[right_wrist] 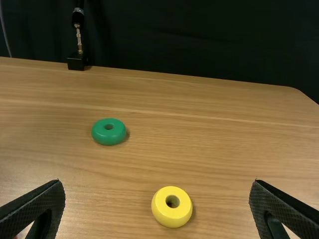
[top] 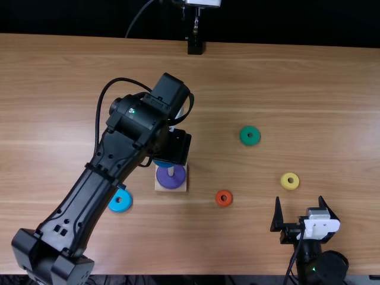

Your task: Build the Hanoi tower: stack the rings onto the peg from bottom to top in this color order: purple, dark blue, light blue, dark green, light green, yellow, orange.

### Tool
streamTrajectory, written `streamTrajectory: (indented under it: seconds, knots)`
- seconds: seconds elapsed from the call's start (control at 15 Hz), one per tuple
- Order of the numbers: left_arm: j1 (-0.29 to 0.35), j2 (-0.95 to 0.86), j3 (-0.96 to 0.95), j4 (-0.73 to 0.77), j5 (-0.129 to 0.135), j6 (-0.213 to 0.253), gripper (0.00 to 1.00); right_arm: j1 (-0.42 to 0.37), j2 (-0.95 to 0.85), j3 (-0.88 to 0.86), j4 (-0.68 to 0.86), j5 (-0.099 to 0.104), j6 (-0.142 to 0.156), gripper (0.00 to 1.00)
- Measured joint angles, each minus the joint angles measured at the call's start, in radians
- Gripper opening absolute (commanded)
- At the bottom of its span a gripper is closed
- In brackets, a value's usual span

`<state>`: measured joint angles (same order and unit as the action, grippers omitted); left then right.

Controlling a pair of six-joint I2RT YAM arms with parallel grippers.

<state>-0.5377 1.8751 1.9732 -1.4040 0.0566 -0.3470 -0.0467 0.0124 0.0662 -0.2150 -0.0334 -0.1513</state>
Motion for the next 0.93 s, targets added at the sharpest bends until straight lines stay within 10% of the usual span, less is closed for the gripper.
streamTrajectory:
  seconds: [0.73, 0.8, 0.93]
  knots:
    - [-0.013, 0.050, 0.004, 0.003, 0.002, -0.017, 0.12, 0.000, 0.000, 0.000, 0.000, 0.000, 0.000, 1.00]
    - [-0.013, 0.050, 0.005, 0.002, 0.001, -0.018, 0.27, 0.000, 0.000, 0.000, 0.000, 0.000, 0.000, 1.00]
    - [-0.013, 0.056, 0.004, -0.005, 0.001, -0.018, 0.89, 0.000, 0.000, 0.000, 0.000, 0.000, 0.000, 1.00]
